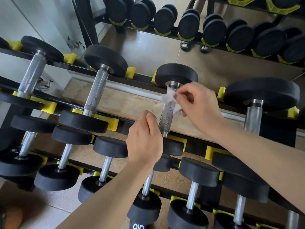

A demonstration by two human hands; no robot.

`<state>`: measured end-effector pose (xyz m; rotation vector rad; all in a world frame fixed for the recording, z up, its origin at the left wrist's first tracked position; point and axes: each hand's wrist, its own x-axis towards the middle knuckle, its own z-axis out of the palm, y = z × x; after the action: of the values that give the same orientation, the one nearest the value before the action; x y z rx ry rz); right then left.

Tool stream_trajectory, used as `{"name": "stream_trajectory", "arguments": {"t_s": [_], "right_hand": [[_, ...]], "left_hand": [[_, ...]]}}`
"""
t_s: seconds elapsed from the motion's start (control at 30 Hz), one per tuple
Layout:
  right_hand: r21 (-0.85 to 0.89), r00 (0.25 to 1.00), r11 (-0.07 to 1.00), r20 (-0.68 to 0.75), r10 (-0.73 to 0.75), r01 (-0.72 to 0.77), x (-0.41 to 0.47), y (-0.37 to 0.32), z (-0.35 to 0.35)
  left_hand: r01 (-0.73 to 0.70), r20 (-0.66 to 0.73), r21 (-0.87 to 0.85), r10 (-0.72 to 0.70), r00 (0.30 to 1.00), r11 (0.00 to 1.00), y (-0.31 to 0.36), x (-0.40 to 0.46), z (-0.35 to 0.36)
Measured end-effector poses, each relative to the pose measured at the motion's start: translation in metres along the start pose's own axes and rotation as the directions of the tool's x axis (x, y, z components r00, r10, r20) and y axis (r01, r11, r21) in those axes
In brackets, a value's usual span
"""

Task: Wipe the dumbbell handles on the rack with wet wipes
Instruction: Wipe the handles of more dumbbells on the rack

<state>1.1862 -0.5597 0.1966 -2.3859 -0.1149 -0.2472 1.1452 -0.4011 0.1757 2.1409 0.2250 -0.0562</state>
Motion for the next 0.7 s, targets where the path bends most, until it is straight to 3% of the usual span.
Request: {"name": "stream_trajectory", "arguments": {"t_s": [0.03, 0.23, 0.27, 0.33, 0.4, 0.6, 0.7], "right_hand": [[-0.026, 1.000, 0.999, 0.005, -0.022, 0.022, 0.003, -0.002, 0.002], [-0.080, 0.923, 0.985, 0.368, -0.111, 0.151, -0.032, -0.001, 0.004], [-0.061, 0.935, 0.990, 0.341, -0.102, 0.131, -0.028, -0.002, 0.001], [-0.019, 0.988, 0.999, 0.154, -0.028, 0.031, -0.010, -0.002, 0.001], [-0.045, 0.999, 0.998, 0.044, -0.032, 0.034, 0.003, -0.004, 0.006], [-0.069, 0.924, 0.975, 0.339, -0.177, 0.212, -0.022, -0.004, 0.011], [-0.086, 0.982, 0.983, 0.119, -0.149, 0.160, 0.005, 0.000, 0.005]], "left_hand": [[-0.002, -0.003, -0.001, 0.002, 1.000, 1.000, 0.000, 0.000, 0.000], [-0.002, -0.002, 0.005, 0.002, 1.000, 1.000, 0.001, 0.000, -0.002], [-0.001, -0.003, 0.001, 0.001, 1.000, 1.000, 0.001, 0.000, -0.001], [0.000, -0.003, -0.005, 0.000, 1.000, 1.000, 0.000, -0.001, -0.001], [-0.005, -0.008, -0.009, 0.005, 1.000, 1.000, -0.001, -0.001, -0.001], [-0.007, -0.008, 0.001, 0.007, 1.000, 1.000, -0.001, 0.000, -0.001], [-0.002, -0.004, -0.013, 0.002, 1.000, 1.000, -0.001, 0.000, -0.001]]}}
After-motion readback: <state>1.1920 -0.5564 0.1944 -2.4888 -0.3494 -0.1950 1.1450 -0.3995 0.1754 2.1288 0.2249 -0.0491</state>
